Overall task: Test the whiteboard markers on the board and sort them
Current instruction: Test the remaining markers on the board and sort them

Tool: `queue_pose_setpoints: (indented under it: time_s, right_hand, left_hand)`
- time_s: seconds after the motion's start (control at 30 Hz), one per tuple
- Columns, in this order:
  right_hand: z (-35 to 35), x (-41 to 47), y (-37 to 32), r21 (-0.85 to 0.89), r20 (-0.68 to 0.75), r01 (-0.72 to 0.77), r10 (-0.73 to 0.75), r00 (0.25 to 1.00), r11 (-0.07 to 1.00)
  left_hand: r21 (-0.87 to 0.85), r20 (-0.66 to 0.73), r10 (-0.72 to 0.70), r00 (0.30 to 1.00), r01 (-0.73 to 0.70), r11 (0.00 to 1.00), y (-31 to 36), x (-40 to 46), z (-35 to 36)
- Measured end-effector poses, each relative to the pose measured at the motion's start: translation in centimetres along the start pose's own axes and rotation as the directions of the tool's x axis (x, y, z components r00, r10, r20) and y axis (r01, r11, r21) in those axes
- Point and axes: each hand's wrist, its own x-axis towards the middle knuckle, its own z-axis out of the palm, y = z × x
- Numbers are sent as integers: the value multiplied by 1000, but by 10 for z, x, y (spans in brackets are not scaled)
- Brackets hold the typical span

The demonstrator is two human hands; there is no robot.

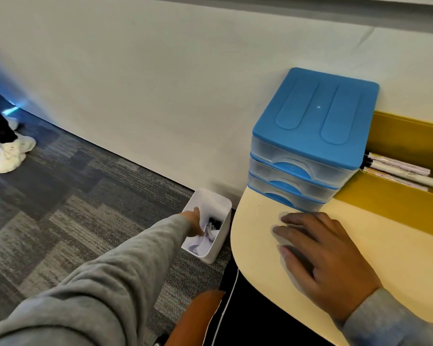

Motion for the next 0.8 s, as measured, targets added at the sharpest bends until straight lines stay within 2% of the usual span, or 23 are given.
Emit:
queue_pose_setpoints:
  time_s: [0.23,0.47,0.63,0.8]
  right_hand:
    - [1,0,-1,25,-9,10,-10,1000,1000]
    - [-1,1,-1,33,-75,90,-88,993,995]
    - [-4,3,4,106,-119,117,-104,987,987]
    - [-33,-7,8,132,-133,137,-120,984,982]
  left_hand:
    - [30,-46,37,998,-35,999,11,-17,-16]
    - [203,-74,217,973,-199,959,25,-55,-50]
    - [317,-206,364,909,-290,903,48,-107,-110]
    - [303,-503,355,788,-224,926,46,-181,-177]
